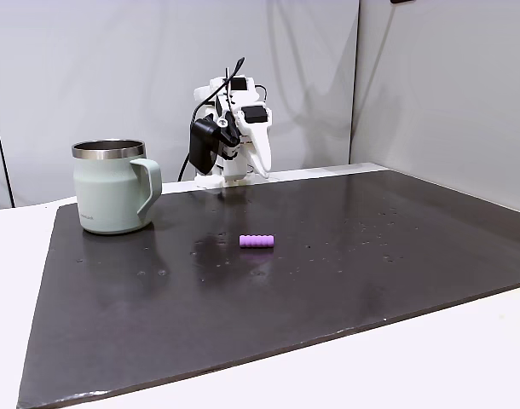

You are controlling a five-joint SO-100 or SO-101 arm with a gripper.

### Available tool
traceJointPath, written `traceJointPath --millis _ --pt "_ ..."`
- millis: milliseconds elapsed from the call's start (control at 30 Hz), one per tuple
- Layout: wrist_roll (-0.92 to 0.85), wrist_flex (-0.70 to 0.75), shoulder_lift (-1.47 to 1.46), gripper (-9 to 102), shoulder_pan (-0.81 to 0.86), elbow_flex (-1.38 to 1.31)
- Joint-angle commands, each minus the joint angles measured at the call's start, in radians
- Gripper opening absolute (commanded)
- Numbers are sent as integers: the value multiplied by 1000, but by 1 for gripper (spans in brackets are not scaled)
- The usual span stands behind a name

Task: Grasp a pengrip and put it in the cup.

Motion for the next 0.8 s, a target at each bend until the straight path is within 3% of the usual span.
traceJointPath --millis 0,533,767 --pt "-14 5 9 0 -12 -6" --pt "0 -20 11 0 11 -8" --pt "2 35 -135 1 57 -250"
